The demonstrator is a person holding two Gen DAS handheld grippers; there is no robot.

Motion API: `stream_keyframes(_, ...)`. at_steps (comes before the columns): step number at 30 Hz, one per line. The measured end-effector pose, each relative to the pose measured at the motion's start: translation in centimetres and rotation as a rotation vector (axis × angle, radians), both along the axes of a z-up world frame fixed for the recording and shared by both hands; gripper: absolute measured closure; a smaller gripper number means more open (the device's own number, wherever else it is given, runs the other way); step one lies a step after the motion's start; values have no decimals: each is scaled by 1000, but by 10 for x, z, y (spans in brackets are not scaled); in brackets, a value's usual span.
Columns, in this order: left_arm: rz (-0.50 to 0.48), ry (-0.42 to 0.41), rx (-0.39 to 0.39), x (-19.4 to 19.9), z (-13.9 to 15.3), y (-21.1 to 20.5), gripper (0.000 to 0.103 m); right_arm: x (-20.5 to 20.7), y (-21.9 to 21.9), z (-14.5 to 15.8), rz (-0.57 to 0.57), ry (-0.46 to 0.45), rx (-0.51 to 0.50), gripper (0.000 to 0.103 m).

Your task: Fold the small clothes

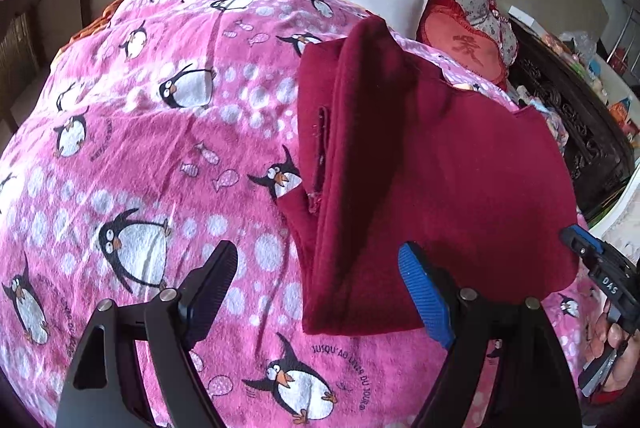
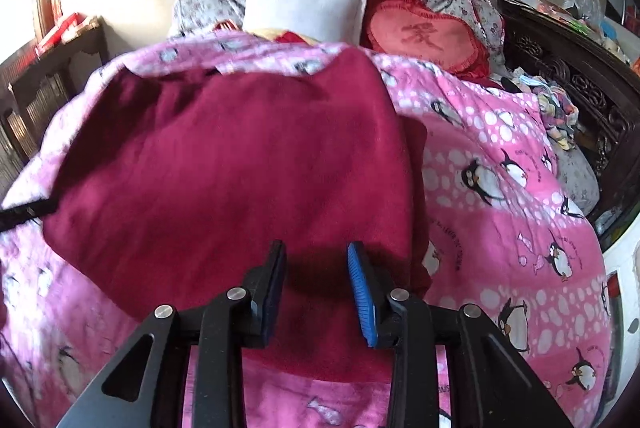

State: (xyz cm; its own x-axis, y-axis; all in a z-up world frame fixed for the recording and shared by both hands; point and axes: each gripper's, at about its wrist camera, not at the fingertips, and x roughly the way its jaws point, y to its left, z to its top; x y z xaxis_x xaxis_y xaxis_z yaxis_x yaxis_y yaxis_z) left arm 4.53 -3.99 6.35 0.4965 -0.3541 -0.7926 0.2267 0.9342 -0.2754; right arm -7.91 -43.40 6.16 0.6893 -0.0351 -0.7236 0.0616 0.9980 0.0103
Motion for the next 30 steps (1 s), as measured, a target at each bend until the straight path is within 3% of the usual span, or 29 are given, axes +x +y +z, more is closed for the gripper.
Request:
stream_keyframes(3, 16, 0, -27, -1, 1, 7, 17, 5, 13, 14, 43, -37, 32, 44)
stream_keyframes(4, 18, 1, -30, -1, 0, 8, 16, 9, 19, 17, 59, -42, 35, 42)
stream_keyframes(17, 31, 9, 14, 7, -11, 3, 16, 35, 52, 6, 110, -13, 17, 42)
stream_keyframes(24, 34, 4, 28, 10, -21, -1, 14, 58, 57, -23, 126, 95, 23, 42)
stream_keyframes(30, 33, 0, 11, 11, -27, 2, 10, 64, 74, -10, 166, 54, 57, 42)
